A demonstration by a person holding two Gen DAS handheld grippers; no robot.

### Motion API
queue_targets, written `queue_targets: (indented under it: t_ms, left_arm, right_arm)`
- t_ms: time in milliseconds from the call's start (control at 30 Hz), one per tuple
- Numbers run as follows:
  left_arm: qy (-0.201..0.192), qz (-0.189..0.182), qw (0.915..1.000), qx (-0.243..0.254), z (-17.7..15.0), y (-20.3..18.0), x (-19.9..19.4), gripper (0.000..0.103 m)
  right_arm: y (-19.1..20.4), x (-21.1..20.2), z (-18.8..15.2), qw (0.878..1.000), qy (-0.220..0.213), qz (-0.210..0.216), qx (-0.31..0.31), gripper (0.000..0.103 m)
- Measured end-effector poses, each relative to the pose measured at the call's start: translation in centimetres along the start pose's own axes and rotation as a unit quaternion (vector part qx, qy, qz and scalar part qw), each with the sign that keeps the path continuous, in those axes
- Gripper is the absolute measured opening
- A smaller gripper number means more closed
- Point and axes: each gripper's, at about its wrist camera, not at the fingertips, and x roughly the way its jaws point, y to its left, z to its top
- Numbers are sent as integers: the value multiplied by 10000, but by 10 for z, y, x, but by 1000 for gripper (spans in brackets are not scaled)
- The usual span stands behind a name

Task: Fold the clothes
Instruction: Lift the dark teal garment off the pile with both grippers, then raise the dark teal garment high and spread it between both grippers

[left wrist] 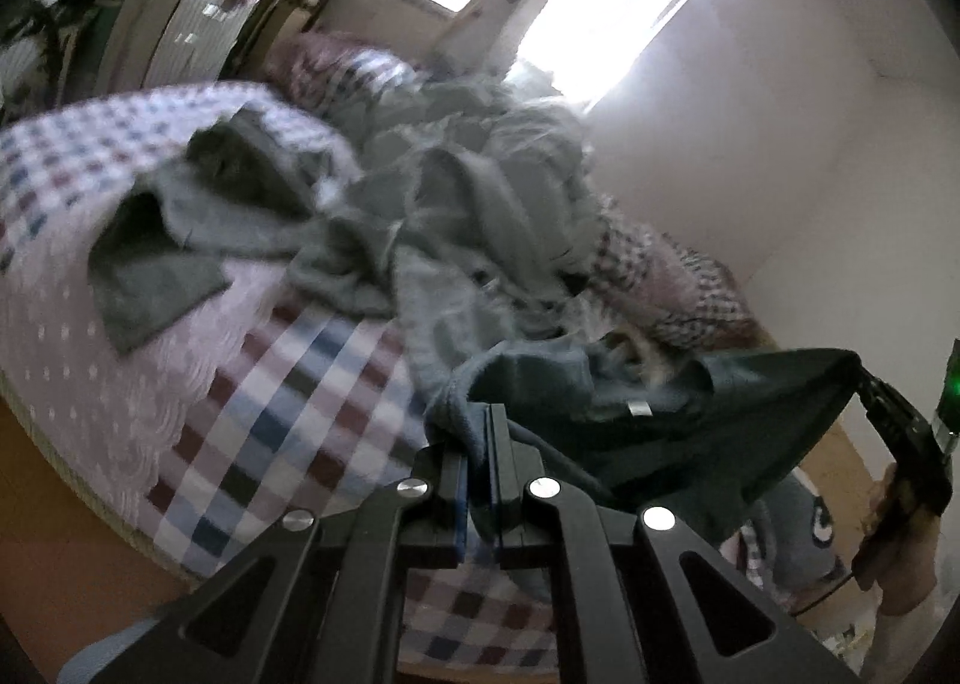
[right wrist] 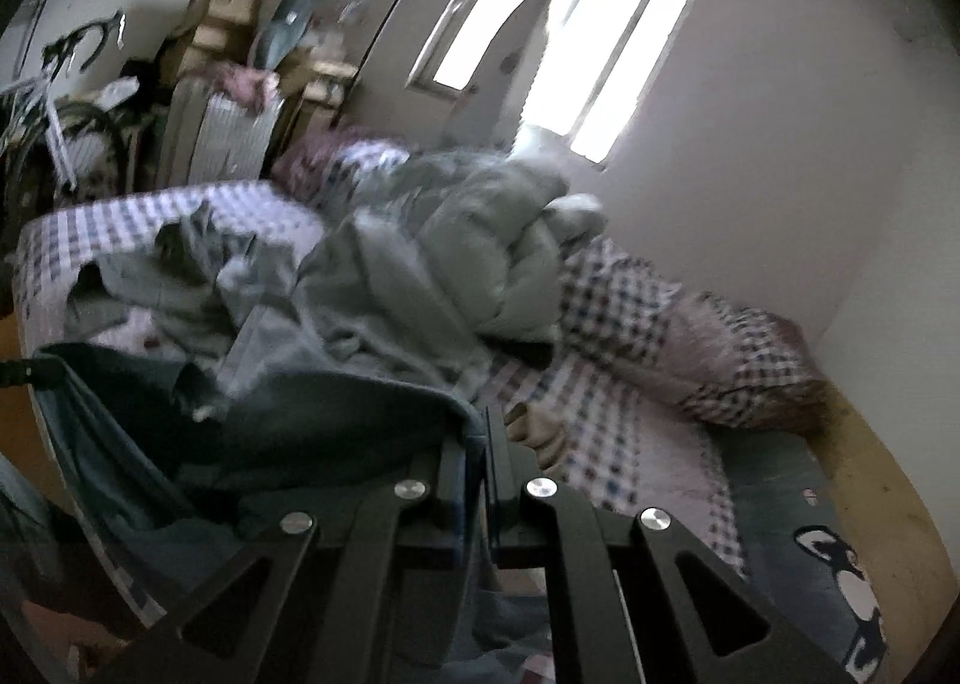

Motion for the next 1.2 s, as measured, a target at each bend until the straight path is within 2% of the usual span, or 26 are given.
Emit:
queue_targets:
  t_ms: [267,567,767,933,1100,1200]
  left_arm:
    - [-295,-300,9983,397,46,-49,-45,3]
    - [-628,-636,9924,842,97,-104,-97,3]
    - [-1052,-914,9830,1197,149,-143,-151,3]
    - [-1390,-1062,9731,1500,185,-175,-195,3]
    - [-1719,-1140,9646,1643,224,-203,-235,3]
    - [-1912,-1187,9589,1727,248,-219,-259,3]
  right_arm:
    - [-45,-82,19,9968,-551,-549,163,3]
    - [-104,-159,28,9890,-949,-944,631,3]
    - [-132,-208,43,9819,-1303,-1081,845,3]
    - [-148,-257,67,9722,-1805,-1086,1018,3]
    - [-156,-300,95,9613,-2249,-1332,871,3]
    - [-162,-315,107,9567,-2372,-1472,818,3]
